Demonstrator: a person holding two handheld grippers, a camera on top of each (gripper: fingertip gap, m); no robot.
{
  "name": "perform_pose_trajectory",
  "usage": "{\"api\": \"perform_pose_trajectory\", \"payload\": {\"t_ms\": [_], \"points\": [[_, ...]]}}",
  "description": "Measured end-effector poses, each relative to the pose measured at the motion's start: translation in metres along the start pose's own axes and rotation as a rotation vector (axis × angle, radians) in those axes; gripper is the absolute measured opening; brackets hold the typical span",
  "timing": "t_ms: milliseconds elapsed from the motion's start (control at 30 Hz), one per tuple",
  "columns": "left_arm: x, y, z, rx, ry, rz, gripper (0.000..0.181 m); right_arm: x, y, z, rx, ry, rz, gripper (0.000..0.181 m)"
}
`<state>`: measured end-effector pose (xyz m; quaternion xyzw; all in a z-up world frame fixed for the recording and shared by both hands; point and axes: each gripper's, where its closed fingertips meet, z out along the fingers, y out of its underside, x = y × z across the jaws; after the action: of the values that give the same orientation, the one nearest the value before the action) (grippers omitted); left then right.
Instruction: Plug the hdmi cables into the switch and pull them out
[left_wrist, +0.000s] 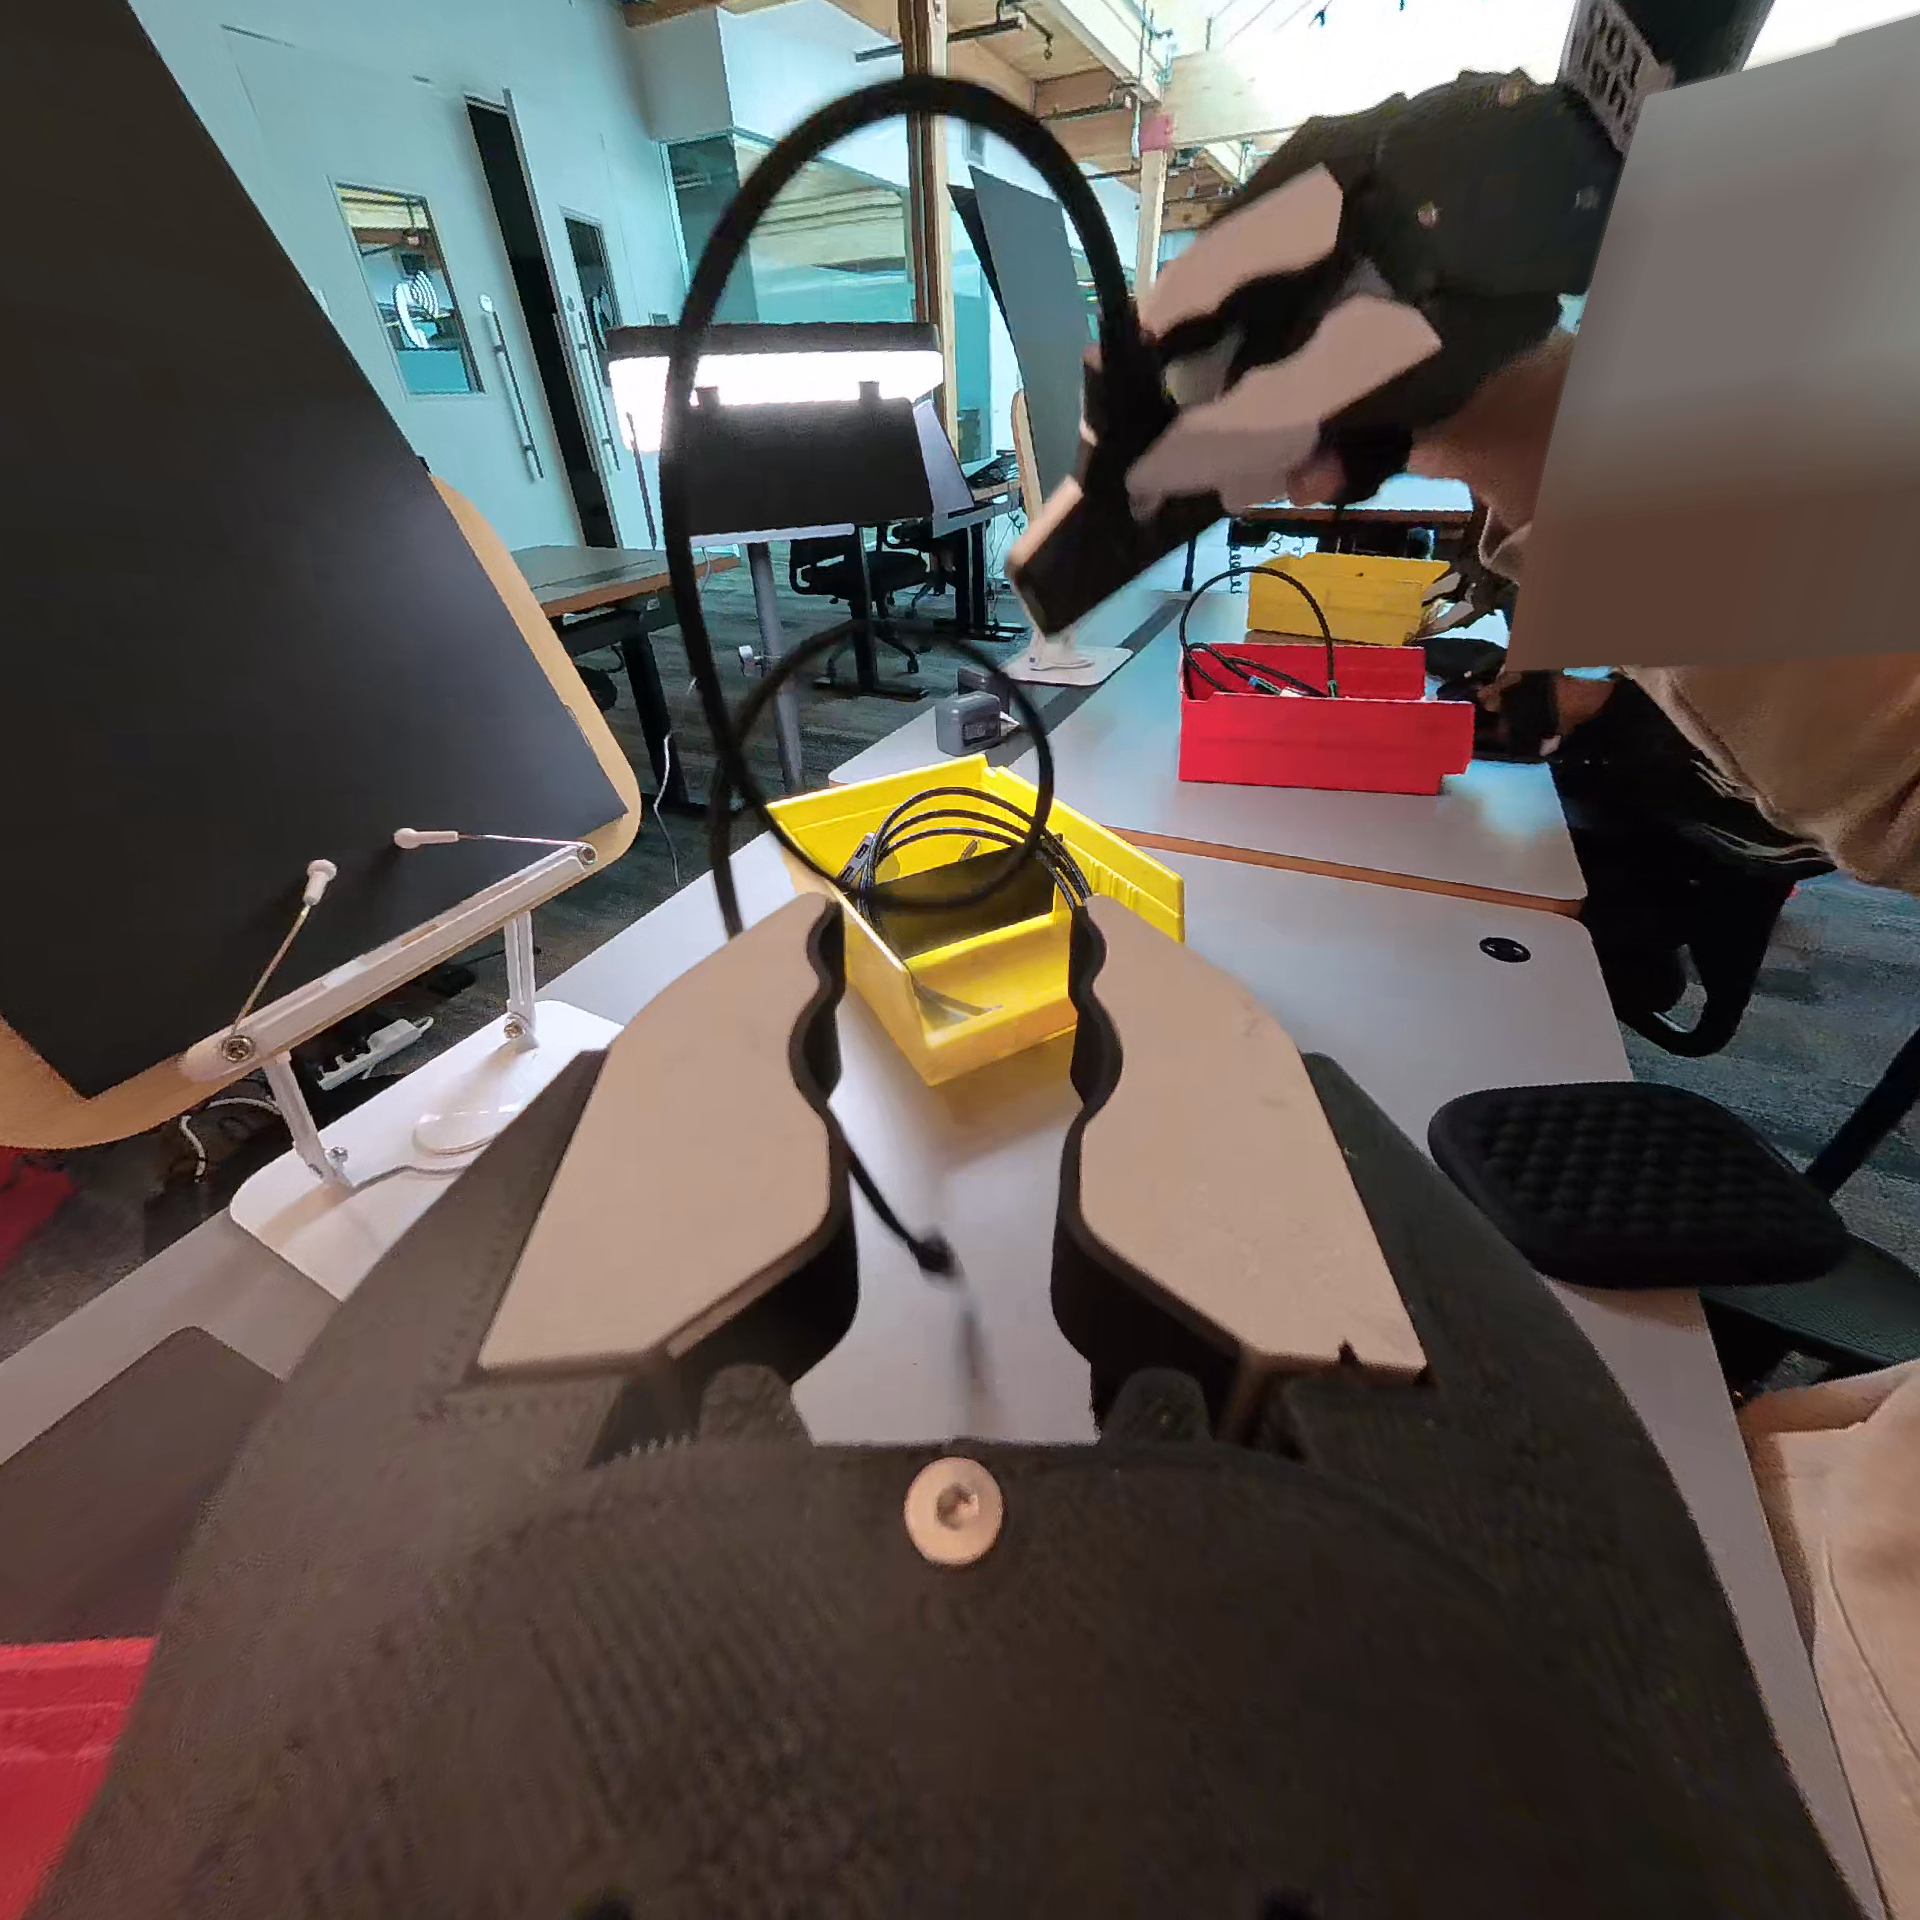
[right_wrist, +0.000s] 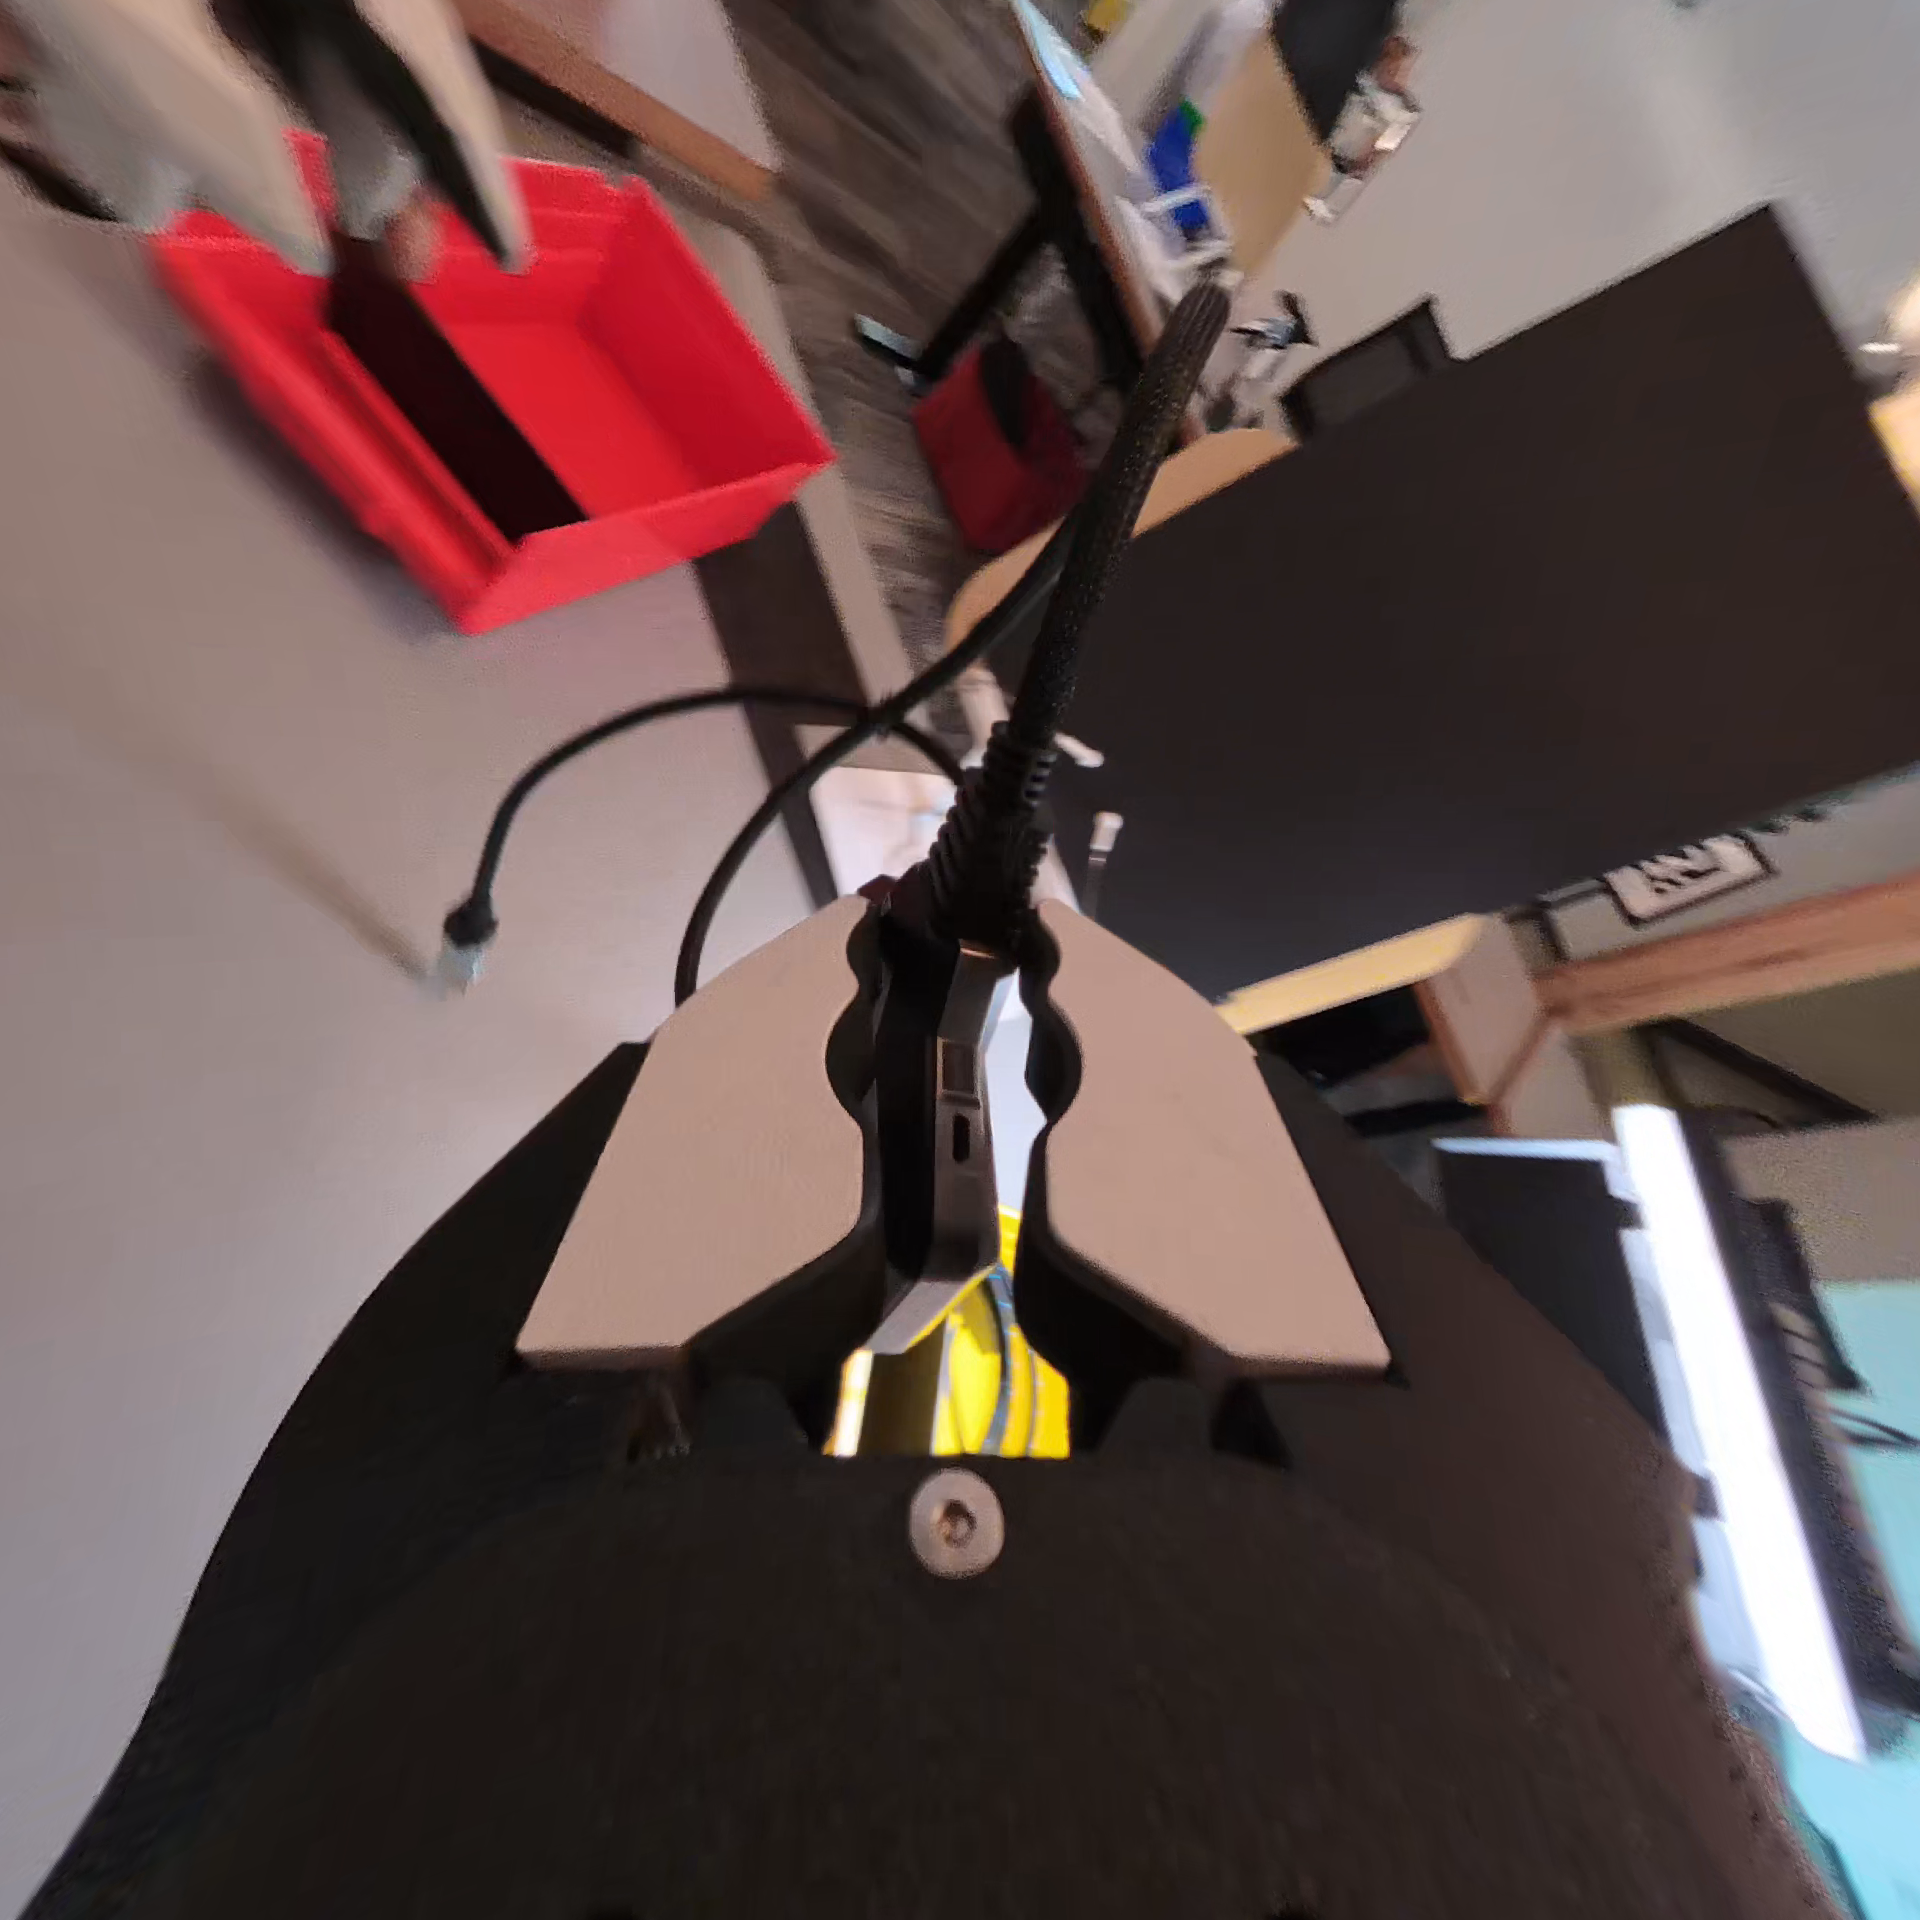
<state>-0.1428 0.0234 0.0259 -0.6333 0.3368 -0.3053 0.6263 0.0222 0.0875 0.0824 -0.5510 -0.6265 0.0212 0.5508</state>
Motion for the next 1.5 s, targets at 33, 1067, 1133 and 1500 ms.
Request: {"api": "perform_pose_trajectory", "payload": {"t_ms": [33, 1067, 1133, 1500], "points": [[-0.001, 0.000, 0.000, 0.001, -0.004, 0.000, 0.042, 0.015, -0.002, -0.002, -0.009, 0.046, -0.004, 0.025], [0.003, 0.030, 0.027, -0.122, 0.025, 0.008, 0.041, 0.124, 0.244, -0.003, -0.389, 0.380, 0.355, 0.024], [0.003, 0.031, 0.027, -0.130, 0.025, 0.010, 0.041, 0.118, 0.265, 0.007, -0.414, 0.376, 0.374, 0.024], [-0.001, 0.041, 0.022, -0.188, 0.029, 0.002, 0.041, 0.067, 0.365, 0.057, -0.535, 0.290, 0.564, 0.024]]}}
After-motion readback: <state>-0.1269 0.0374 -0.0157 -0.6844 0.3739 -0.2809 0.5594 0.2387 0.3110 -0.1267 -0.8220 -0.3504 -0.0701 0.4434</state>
